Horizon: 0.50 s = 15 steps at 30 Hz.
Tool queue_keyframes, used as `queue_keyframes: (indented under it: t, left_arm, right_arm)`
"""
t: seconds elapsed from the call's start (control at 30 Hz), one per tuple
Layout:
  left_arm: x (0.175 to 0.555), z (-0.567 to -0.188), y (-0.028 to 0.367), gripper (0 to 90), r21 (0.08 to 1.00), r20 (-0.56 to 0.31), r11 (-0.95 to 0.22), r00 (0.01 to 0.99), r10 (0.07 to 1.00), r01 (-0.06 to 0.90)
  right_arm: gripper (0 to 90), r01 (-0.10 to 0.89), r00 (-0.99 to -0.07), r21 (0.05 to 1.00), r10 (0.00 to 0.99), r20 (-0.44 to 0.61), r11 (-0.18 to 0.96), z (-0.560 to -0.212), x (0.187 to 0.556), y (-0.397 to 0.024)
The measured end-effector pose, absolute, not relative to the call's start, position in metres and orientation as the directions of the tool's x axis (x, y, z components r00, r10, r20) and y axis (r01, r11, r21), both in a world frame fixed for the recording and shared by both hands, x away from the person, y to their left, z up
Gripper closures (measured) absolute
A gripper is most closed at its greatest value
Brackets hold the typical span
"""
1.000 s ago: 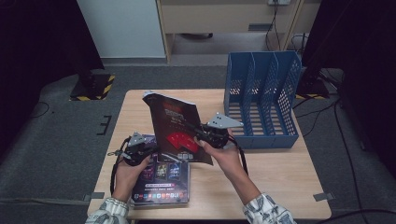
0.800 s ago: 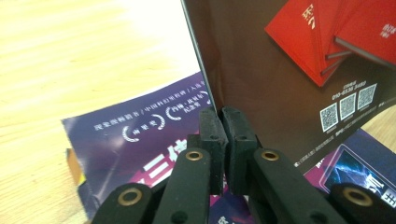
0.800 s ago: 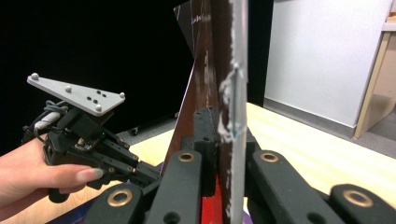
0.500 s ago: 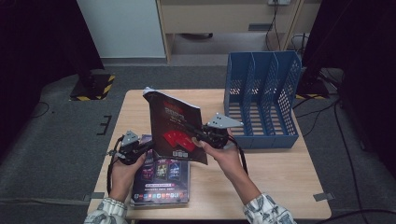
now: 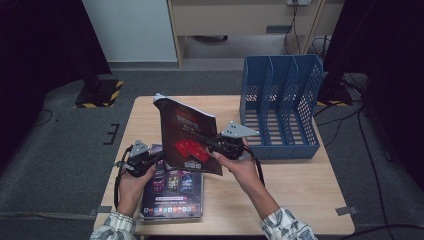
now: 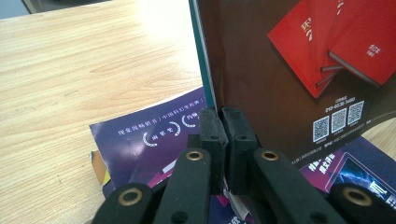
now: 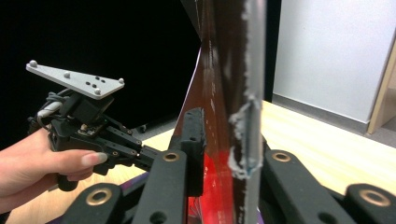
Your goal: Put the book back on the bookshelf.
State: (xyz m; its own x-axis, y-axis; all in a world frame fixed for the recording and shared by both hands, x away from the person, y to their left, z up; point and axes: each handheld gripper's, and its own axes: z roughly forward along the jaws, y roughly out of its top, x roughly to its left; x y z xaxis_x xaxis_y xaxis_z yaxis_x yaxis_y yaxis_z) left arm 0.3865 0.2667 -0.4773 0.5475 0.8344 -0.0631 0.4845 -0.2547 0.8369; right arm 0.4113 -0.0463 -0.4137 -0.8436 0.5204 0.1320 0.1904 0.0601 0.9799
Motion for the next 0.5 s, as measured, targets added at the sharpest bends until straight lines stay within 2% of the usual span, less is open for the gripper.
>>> queue_keyframes:
  t: [0.17,0.5]
  left_arm:
    - [0.3858,-0.4772,0.2670,87.5,0.840,-0.064,-0.252,0.550,0.833,0.481]
    - [0.3842,-0.4757,0.2666,87.6,0.850,-0.054,-0.256,0.558,0.828,0.461]
  right_arm:
    - [68.5,0.192,-0.846,0.979,0.516,0.134,0.062,-0.4134,0.4116,-0.0455]
    - [61.9,0.142,-0.877,0.985,0.474,0.077,0.102,-0.4104,0.4100,-0.0413]
